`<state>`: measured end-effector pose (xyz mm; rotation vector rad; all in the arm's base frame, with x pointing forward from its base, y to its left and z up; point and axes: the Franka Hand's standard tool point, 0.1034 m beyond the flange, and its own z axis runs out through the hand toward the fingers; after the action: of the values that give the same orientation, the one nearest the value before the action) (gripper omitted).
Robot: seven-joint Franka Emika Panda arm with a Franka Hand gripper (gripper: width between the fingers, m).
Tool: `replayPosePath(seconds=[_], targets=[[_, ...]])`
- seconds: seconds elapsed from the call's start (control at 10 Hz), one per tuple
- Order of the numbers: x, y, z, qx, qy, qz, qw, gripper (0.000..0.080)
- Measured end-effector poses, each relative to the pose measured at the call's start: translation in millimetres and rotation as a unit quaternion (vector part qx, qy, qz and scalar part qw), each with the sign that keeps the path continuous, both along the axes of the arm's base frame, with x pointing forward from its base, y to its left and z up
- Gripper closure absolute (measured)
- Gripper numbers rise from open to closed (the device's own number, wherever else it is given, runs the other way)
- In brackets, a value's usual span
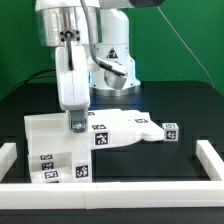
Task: Assemble chair
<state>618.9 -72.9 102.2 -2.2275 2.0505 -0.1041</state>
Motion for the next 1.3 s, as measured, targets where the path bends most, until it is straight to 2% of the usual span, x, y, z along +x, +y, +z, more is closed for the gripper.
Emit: replayPosePath(seconds=[0.1,0.2,0.3,0.5,0.6,0.9,1.1,1.2,1.3], targets=[[0.5,0.8,0.4,-0.003,-0.001,0.021,1.0,0.0268],[0.0,7.8,0.8,-0.012,0.006,0.071,0.997,0.0268],[-0.4,13.2,1.5,-0.016,0.012,0.147,0.989,0.0171],[-1.3,14.5,1.1,-0.033,0.008,0.298,0.954,0.0156],[-1.4,13.8,0.8,-0.036,0.008,0.317,0.948,0.0151],[-1.7,10.0,1.6,-0.052,0.007,0.429,0.902,0.015],[-1.6,-2.0,7.7,-0.077,0.008,0.565,0.822,0.015],[-3.1,-4.2,6.5,-0.081,0.007,0.602,0.794,0.015],[-5.0,-11.5,3.9,-0.089,0.007,0.675,0.732,0.015]])
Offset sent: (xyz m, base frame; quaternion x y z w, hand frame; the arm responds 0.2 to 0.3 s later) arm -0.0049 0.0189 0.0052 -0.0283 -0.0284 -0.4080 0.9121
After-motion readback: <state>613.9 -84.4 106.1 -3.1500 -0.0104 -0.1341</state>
